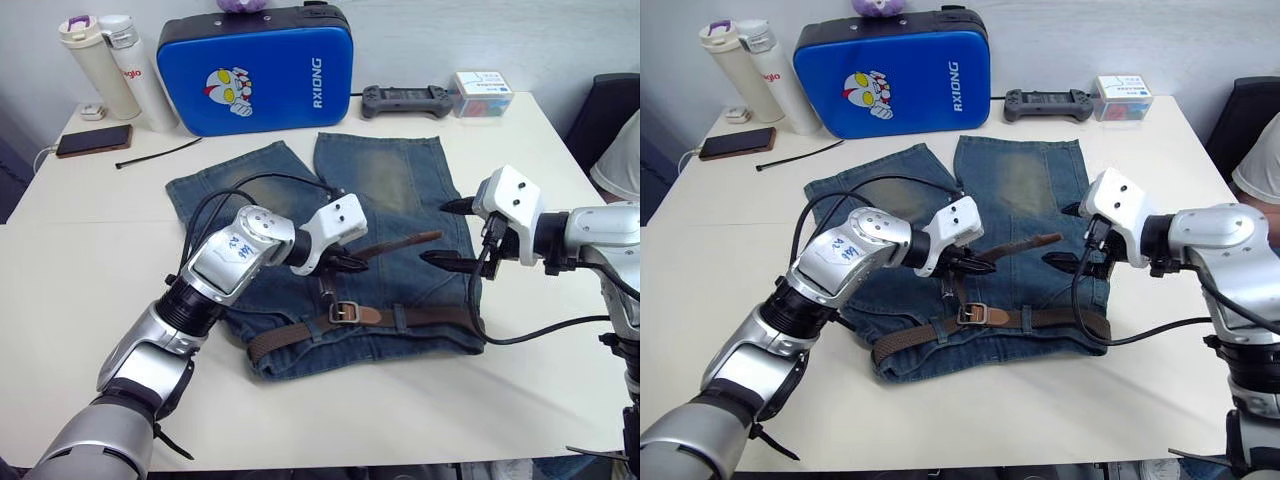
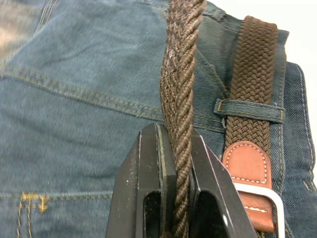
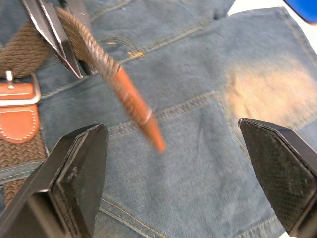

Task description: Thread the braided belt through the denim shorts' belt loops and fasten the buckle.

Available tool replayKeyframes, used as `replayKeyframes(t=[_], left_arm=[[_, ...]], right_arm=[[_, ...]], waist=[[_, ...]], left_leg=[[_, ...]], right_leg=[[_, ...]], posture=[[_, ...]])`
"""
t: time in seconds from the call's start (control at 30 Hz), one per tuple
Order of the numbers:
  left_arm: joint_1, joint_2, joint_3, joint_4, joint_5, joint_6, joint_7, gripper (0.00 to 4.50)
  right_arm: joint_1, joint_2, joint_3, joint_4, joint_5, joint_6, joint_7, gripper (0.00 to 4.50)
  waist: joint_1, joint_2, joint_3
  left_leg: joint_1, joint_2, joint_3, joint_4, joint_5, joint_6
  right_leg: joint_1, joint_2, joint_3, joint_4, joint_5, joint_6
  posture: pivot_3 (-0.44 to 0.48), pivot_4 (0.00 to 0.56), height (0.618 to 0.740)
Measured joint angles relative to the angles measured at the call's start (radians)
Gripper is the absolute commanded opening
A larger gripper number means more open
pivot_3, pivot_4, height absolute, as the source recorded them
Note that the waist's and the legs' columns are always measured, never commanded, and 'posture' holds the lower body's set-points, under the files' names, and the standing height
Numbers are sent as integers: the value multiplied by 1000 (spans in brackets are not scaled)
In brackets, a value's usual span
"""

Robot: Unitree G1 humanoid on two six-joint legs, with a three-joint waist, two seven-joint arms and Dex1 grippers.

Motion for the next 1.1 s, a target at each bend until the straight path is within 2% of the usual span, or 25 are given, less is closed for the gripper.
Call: replayKeyframes(t=[0.1, 0.13, 0.17, 0.2, 0.23, 0.27, 0.33, 0.5, 0.67, 0.7, 0.87, 0.9, 0.97, 1.0, 1.03, 1.1], left_arm=[[0, 2, -23, -2, 33, -69, -23, 0], [0, 2, -27, 0, 39, -88, -29, 0], [0, 2, -27, 1, 41, -100, -36, 0], [0, 2, -27, 7, 45, -107, -39, 0], [0, 2, -27, 15, 50, -112, -41, 0], [0, 2, -27, 21, 56, -117, -44, 0], [0, 6, -27, 31, 74, -136, -56, 0], [0, -21, 1, 53, 75, -119, -64, 2029], [-27, -88, 59, 79, 81, -120, -8, 4323], [-36, -96, 64, 83, 84, -124, 3, 4467], [-55, -115, 78, 108, 96, -134, 13, 4467], [-55, -118, 78, 108, 96, -133, 8, 3908], [-55, -121, 78, 107, 96, -133, 3, 3398], [-55, -122, 78, 107, 96, -133, 1, 2918], [-55, -123, 78, 106, 95, -132, -2, 2707], [-55, -123, 77, 105, 95, -132, -8, 1892]], right_arm=[[-23, -4, 22, 23, 1, -41, 42, 2356], [-38, -4, 43, 27, 12, -38, 54, 1983], [-45, -4, 53, 28, 24, -29, 64, 1396], [-48, -4, 57, 28, 28, -27, 67, 1176], [-50, -4, 62, 28, 30, -26, 69, 489], [-50, -4, 64, 28, 33, -25, 71, 165], [-49, -4, 68, 26, 58, -9, 85, 66], [-50, -4, 70, 3, 79, 14, 72, 0], [-48, 1, 83, -19, 96, 28, 52, 0], [-47, 1, 83, -25, 99, 29, 48, 0], [-46, 0, 83, -47, 116, 36, 35, 0], [-45, 0, 83, -47, 116, 37, 34, 0], [-45, 0, 83, -47, 117, 39, 31, 0], [-45, 0, 83, -47, 117, 41, 31, 0], [-45, 0, 83, -47, 118, 43, 29, 0], [-44, 0, 83, -47, 119, 46, 27, 0]], waist=[[1, 0, 0], [1, 0, 0], [1, 0, 0], [1, 0, 0], [1, 0, 0], [1, 0, 0], [1, 0, 0], [1, 0, 0], [2, 0, 0], [2, 0, 0], [0, 0, 0], [0, 0, 0], [1, 0, 0], [1, 0, 0], [1, 0, 0], [1, 0, 0]], left_leg=[[0, 0, 0, 2, -1, 1], [0, 0, 0, 2, -1, 1], [0, 0, 0, 2, -1, 2], [0, 0, 0, 2, -1, 2], [0, 0, 0, 2, -1, 2], [0, 0, 0, 3, -1, 2], [0, 0, 0, 3, -1, 2], [-1, 0, 0, 4, -1, 2], [-1, 0, 1, 5, -1, 3], [-1, 0, 1, 5, -1, 3], [-1, 0, 1, 5, -1, 3], [-1, 0, 1, 5, -1, 3], [-1, 0, 1, 6, -1, 3], [-1, 0, 1, 6, -1, 3], [-1, 0, 1, 6, -1, 3], [-1, 0, 1, 6, -1, 3]], right_leg=[[1, 0, 0, 0, 0, 0], [0, 0, 0, 0, 0, 0], [0, 0, 0, 1, 0, 0], [0, 0, 0, 1, 0, 0], [0, 0, 0, 1, 0, 0], [0, 0, 0, 2, 0, 0], [0, 0, 1, 4, 0, 0], [0, 0, 0, 6, 0, 0], [0, 0, 0, 7, 0, 0], [0, 0, 0, 7, 0, 0], [0, 0, 1, 10, 0, 0], [0, 0, 1, 10, 0, 0], [0, 0, 1, 10, 0, 0], [0, 0, 1, 10, 0, 0], [0, 0, 1, 10, 0, 0], [0, 0, 1, 10, 0, 0]], posture=[[0, 150, 740], [0, 150, 740], [0, 150, 740], [0, 150, 740], [0, 150, 740], [0, 150, 740], [0, 150, 740], [0, 150, 740], [0, 150, 740], [0, 150, 740], [0, 150, 740], [0, 150, 740], [0, 150, 740], [0, 150, 740], [0, 150, 740], [0, 150, 740]])
